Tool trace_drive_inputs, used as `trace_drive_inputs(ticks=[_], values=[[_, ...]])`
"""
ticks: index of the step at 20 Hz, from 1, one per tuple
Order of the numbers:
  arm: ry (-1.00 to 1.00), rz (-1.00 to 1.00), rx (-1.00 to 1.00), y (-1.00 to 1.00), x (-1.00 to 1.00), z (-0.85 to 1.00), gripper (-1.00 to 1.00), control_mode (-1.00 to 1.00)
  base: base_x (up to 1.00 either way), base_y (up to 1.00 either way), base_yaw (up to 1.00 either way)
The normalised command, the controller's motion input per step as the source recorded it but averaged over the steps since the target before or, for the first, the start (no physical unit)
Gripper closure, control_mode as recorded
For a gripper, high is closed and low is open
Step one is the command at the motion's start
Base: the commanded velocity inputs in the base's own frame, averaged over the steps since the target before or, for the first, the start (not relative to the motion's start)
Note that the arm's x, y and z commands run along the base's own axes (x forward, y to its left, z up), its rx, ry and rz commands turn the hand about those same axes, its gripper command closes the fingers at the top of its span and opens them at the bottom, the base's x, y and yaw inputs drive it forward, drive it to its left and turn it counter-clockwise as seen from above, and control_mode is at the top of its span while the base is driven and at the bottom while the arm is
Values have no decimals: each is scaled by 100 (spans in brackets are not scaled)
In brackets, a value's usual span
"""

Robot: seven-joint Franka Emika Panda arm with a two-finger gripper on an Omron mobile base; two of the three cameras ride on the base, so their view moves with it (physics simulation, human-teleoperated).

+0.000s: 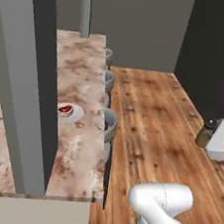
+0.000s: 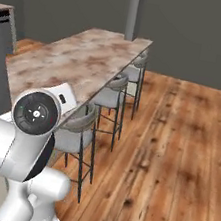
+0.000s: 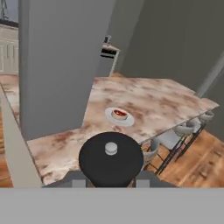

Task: Retrieve the shaker from the cabinet and place it next the steak on a plate on the dining table.

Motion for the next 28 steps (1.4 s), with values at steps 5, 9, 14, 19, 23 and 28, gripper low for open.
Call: trace_drive_inputs(ticks=[5,9,14,19,23,28], values=[[0,0,0,0,0,0,100,100,65,-49,74],[0,0,0,0,0,0,100,100,73,-43,71],[0,0,0,0,0,0,100,100,68,-71,62],[0,0,0,0,0,0,100,100,42,-96,52],[0,0,0,0,0,0,100,100,36,-98,49],[0,0,0,0,0,0,100,100,54,-72,45]])
